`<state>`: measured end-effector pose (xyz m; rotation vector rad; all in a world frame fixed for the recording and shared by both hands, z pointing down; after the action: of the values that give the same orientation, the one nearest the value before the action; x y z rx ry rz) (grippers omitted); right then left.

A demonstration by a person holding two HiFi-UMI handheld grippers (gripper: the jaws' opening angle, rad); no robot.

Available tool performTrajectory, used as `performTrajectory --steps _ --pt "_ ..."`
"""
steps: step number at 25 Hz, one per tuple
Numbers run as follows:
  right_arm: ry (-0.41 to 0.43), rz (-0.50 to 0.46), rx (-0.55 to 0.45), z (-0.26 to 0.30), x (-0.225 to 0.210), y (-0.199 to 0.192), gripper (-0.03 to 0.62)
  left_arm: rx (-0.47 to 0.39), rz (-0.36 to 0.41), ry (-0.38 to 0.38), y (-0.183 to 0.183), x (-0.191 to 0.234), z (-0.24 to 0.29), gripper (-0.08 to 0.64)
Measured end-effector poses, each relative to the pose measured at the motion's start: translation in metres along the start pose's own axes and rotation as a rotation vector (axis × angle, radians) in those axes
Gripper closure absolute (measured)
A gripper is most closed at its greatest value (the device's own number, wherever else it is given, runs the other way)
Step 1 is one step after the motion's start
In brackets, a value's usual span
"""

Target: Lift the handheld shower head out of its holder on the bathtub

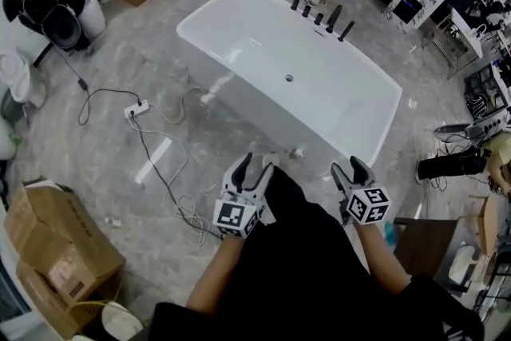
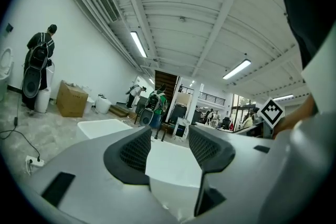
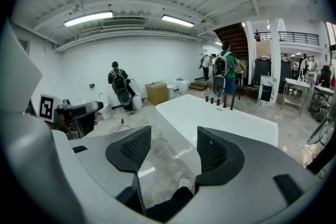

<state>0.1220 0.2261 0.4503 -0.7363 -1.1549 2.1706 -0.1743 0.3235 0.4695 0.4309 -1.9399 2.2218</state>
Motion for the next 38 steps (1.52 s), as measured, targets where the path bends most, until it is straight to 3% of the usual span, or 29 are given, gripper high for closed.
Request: performTrajectory --steps 4,9,17,24,29,33,38 --pt "0.039 -0.037 0.003 0.023 0.008 0.008 0.351 -0.002 0.000 0.013 0.005 0.009 0.008 0.353" --pt "0.056 0.014 0.001 0.044 0.001 -0.002 0.351 0.022 0.010 0.027 0.005 0.018 0.021 0.353" --pt "-0.003 0.093 0.025 0.084 -0.069 -0.016 0.351 0.087 0.047 0.018 0.001 0.032 0.094 0.351" --pt "-0.019 0.145 0.045 0.147 -0.133 0.017 0.351 0.147 0.056 -0.020 0.009 0.049 0.207 0.345" --pt "-0.027 0.143 0.016 0.189 -0.190 0.063 0.351 0.167 0.038 -0.016 0.020 0.056 0.278 0.340" --pt "-0.039 0.156 -0.026 0.219 -0.228 0.098 0.351 0.161 0.081 -0.034 0.039 0.060 0.328 0.341" --pt "-0.042 0.188 -0.042 0.246 -0.259 0.110 0.351 0.164 0.105 -0.035 0.053 0.067 0.371 0.339"
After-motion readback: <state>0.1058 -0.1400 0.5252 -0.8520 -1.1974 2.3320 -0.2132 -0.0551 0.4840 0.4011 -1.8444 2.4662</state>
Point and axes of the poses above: the fingertips, and each gripper's own axes: z forward along the fingers, x to its left, y out of its top, the point moved 8 cm from there along -z, backward along the fingers, and after that the axes turned 10 degrees about y, right-handed, at the moved point
